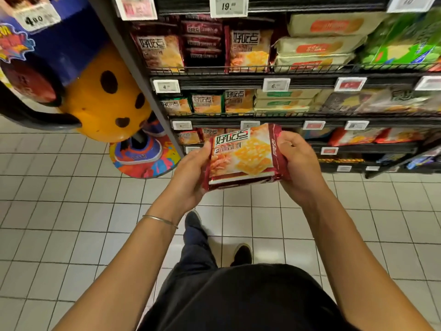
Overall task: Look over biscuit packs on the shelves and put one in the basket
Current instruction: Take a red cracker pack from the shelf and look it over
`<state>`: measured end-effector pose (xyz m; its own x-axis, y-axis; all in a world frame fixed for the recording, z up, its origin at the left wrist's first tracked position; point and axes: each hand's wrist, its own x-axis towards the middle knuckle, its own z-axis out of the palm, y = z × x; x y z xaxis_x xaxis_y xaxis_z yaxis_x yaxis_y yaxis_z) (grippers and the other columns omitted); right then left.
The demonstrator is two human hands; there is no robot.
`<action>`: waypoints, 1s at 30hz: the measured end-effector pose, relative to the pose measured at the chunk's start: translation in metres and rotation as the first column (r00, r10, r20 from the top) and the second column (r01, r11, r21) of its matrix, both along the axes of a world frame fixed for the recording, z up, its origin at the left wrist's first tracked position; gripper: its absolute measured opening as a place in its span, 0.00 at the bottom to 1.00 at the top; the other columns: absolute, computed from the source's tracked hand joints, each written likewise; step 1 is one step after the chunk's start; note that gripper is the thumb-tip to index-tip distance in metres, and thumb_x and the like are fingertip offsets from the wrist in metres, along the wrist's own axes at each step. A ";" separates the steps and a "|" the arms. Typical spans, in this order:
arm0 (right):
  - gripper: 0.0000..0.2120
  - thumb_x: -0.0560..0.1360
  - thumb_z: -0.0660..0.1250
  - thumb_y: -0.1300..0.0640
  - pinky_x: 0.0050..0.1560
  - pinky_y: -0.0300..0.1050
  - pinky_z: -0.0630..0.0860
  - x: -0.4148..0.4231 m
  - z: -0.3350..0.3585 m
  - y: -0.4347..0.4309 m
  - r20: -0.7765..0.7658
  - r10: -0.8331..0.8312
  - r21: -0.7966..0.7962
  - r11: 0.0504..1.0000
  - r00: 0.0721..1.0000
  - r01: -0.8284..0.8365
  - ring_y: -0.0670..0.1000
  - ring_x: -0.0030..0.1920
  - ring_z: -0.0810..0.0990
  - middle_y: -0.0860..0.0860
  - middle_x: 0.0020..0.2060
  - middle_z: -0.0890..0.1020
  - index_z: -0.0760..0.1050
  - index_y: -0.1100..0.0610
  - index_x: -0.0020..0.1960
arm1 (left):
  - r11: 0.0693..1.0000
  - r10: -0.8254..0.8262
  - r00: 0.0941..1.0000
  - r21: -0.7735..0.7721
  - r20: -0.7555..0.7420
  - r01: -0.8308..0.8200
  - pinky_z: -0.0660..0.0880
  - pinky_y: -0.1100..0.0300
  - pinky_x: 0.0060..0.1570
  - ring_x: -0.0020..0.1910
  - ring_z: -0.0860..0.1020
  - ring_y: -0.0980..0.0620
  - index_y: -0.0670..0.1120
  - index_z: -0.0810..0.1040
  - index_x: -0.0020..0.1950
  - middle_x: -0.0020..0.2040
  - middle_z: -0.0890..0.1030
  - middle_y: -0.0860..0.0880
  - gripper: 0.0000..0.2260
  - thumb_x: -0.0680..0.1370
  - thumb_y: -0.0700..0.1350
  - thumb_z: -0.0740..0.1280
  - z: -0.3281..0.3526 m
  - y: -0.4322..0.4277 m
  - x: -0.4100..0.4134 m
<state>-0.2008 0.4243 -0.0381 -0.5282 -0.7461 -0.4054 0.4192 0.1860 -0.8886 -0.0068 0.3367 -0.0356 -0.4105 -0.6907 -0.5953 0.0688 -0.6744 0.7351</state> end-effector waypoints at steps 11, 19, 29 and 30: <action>0.12 0.86 0.59 0.55 0.55 0.59 0.85 -0.014 0.011 0.007 0.120 0.154 -0.026 0.988 0.981 -0.152 0.57 0.56 0.87 0.56 0.55 0.87 0.78 0.56 0.64 | 0.969 0.073 0.978 0.247 -0.193 -0.024 0.85 0.54 0.42 0.50 0.85 0.45 0.42 0.81 0.64 0.61 0.84 0.39 0.20 0.78 0.52 0.69 0.019 0.013 0.000; 0.12 0.86 0.58 0.53 0.53 0.58 0.81 -0.006 0.002 0.012 0.134 0.145 0.099 0.982 0.980 -0.159 0.59 0.57 0.85 0.59 0.53 0.84 0.79 0.54 0.54 | 0.960 0.158 0.966 0.260 -0.205 -0.102 0.79 0.50 0.57 0.54 0.87 0.43 0.42 0.82 0.62 0.57 0.86 0.38 0.12 0.82 0.46 0.66 0.017 0.019 0.000; 0.12 0.86 0.59 0.49 0.53 0.57 0.81 0.005 -0.008 0.020 0.150 0.192 0.158 0.964 0.970 -0.215 0.56 0.52 0.85 0.55 0.49 0.86 0.80 0.51 0.56 | 0.969 0.097 0.985 0.239 -0.142 -0.061 0.83 0.52 0.50 0.55 0.86 0.43 0.43 0.76 0.73 0.60 0.85 0.37 0.22 0.83 0.53 0.66 0.023 0.021 0.013; 0.10 0.86 0.61 0.49 0.53 0.56 0.81 0.006 -0.009 0.022 0.157 0.186 0.142 0.968 0.970 -0.209 0.56 0.54 0.85 0.55 0.53 0.87 0.79 0.51 0.59 | 0.972 0.084 0.987 0.228 -0.139 -0.051 0.83 0.50 0.50 0.58 0.84 0.42 0.43 0.75 0.75 0.65 0.82 0.36 0.23 0.83 0.53 0.66 0.023 0.021 0.014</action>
<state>-0.1951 0.4460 -0.0467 -0.3054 -0.7512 -0.5852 0.4792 0.4098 -0.7762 0.0073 0.3576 -0.0126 -0.4621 -0.5766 -0.6738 0.2157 -0.8101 0.5452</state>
